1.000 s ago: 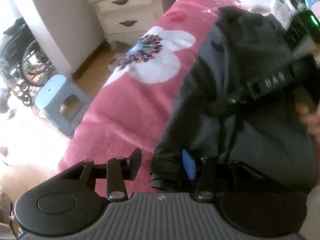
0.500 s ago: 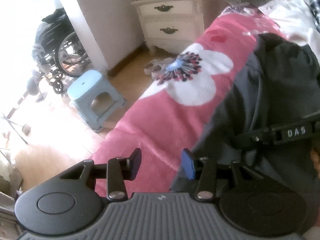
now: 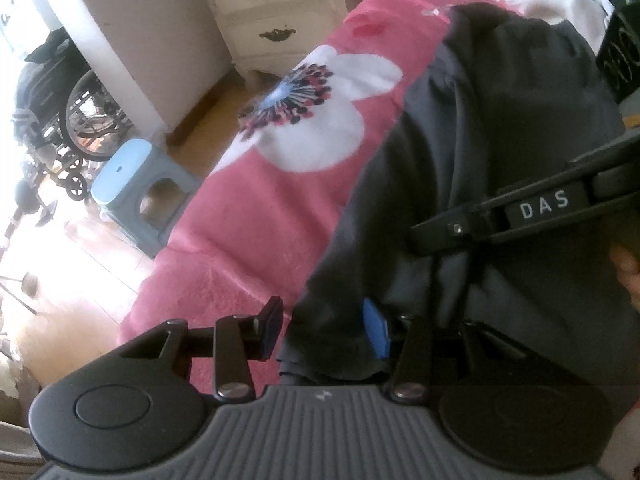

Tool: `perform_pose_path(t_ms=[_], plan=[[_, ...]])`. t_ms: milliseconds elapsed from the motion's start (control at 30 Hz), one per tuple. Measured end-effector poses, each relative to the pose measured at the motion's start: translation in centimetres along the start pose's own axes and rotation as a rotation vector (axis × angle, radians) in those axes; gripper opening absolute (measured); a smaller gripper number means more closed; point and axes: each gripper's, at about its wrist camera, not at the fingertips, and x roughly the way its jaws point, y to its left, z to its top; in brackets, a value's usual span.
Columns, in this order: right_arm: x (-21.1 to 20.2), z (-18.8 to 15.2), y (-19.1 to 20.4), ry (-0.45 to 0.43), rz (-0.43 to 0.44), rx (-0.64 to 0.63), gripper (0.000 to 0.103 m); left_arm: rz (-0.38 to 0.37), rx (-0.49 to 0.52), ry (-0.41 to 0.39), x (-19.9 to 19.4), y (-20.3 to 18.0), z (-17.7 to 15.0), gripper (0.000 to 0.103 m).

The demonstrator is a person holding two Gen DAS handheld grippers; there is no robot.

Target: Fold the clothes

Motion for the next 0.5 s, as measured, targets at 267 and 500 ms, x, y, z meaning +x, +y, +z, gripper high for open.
perform_pose_path(t_ms=[267, 500], plan=[[-1.0, 1.7, 2.1, 0.013, -0.042, -0.012, 0.015, -0.013, -0.004, 0.01, 0.3, 0.4, -0.1, 0.047], [-3.1, 2.7, -1.4, -0.069, -0.097, 0.076, 0.015, -0.036, -0.048, 0.044, 0.6, 1.1, 0.4, 0.047]])
